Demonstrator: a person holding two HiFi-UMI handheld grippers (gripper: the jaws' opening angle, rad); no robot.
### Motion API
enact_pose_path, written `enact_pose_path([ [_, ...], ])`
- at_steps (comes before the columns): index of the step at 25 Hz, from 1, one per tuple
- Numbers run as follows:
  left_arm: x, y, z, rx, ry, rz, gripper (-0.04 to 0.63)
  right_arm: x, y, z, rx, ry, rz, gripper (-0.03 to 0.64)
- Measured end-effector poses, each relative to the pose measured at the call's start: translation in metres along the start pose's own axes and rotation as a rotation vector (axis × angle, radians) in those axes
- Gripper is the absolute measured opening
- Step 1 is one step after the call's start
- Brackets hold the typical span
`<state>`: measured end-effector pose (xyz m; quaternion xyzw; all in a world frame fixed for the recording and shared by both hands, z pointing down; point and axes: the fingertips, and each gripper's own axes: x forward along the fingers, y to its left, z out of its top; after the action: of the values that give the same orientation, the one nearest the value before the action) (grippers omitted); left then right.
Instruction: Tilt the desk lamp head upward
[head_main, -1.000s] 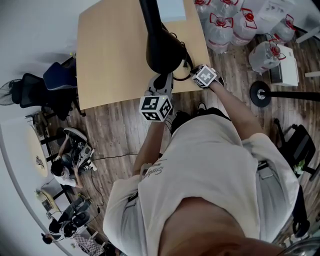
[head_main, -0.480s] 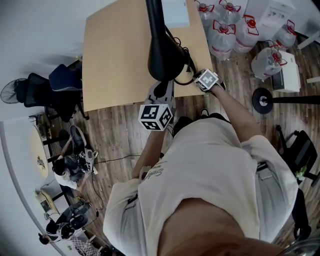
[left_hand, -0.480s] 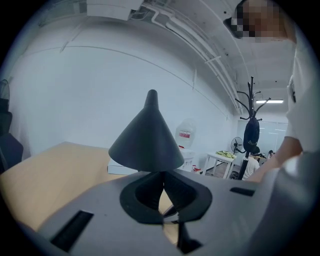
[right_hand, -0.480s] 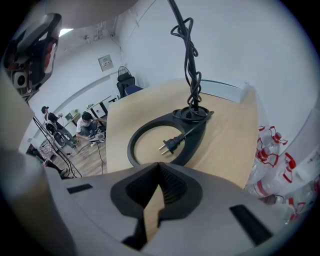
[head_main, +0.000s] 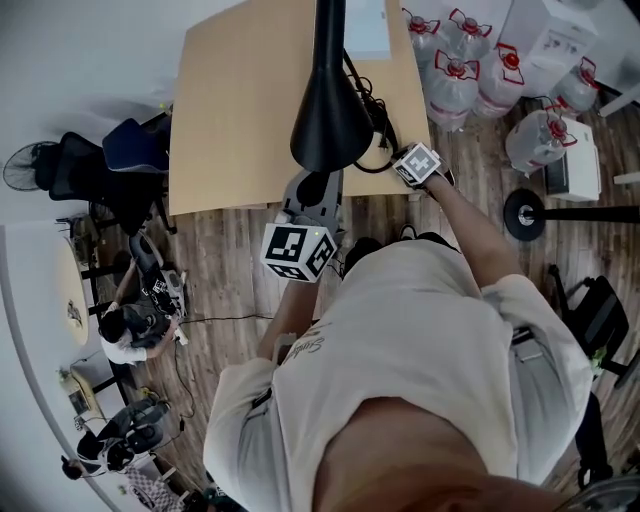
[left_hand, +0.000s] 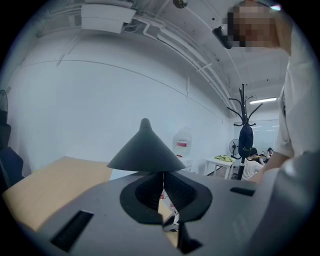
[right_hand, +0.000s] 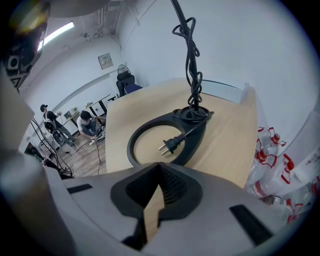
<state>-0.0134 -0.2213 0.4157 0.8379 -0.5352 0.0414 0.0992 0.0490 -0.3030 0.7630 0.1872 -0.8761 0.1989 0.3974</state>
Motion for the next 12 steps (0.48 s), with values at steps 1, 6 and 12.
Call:
enact_pose_path([
  [1, -0.002, 0.0, 0.007, 0.009, -0.006, 0.001, 0.015, 0.0, 0.001, 0.0, -0.003, 0.005, 0.002, -0.005],
  [6, -0.011, -0.002, 0.036, 0.051, -0.015, 0.004, 0.015, 0.0, 0.0, 0.0, 0.0, 0.026, 0.009, -0.005],
  [12, -0.021, -0.001, 0.079, 0.023, -0.105, -0.02, 0.015, 0.001, -0.001, -0.001, 0.011, 0.02, 0.008, -0.005],
])
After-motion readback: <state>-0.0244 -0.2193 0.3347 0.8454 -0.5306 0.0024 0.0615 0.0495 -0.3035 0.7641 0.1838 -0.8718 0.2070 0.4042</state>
